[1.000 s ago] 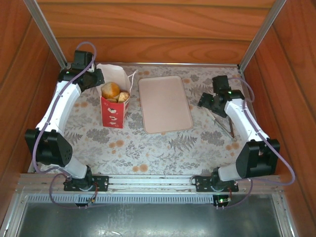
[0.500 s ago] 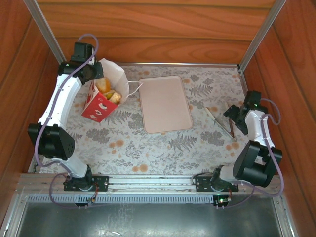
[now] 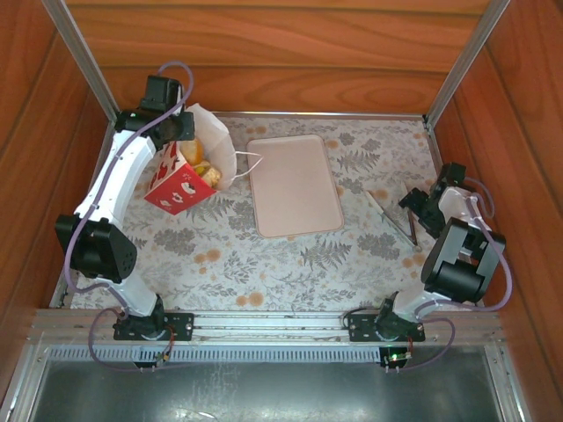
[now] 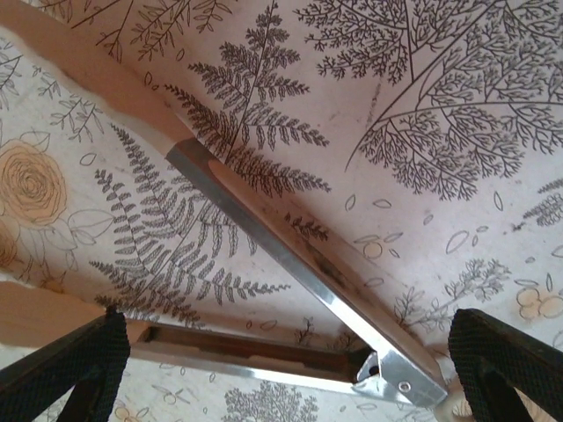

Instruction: Take the fake bread out of the paper bag

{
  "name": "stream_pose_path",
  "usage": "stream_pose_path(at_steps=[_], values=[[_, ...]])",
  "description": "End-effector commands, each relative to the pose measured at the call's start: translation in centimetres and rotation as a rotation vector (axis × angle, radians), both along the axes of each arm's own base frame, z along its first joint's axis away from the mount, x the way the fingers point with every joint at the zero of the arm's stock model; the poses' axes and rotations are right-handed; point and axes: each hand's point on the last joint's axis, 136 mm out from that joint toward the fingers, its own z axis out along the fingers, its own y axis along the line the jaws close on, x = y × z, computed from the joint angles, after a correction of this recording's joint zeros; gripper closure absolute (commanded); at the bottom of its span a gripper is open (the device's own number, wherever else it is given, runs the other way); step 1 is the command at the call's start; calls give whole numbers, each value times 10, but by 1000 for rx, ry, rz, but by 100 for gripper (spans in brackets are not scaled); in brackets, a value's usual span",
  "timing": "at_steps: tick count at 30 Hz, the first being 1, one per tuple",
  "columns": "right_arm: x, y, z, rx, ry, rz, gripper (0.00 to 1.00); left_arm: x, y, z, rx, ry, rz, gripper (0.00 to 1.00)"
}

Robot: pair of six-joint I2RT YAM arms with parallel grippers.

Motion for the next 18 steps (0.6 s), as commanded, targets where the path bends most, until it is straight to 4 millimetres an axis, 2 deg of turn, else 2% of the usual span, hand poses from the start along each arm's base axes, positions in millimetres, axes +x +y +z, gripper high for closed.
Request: stream_pose_path(at_steps=[1, 7, 8, 10, 13, 18], values=[[9, -4, -1, 8, -12, 4, 0, 8, -8, 17, -27, -70, -22, 100], [10, 0, -12, 49, 6, -15, 0, 4, -12, 16, -38, -72, -31, 100], [8, 3, -24, 73, 40, -17, 0, 4, -12, 15, -41, -72, -31, 100], [7, 7, -28, 100, 44, -17, 0, 3, -12, 16, -42, -74, -31, 100], [7, 17, -32, 148, 31, -7, 0, 3, -12, 15, -42, -74, -30, 100], [-4, 40, -37, 222, 26, 24, 0, 2, -13, 15, -54, -77, -30, 100]])
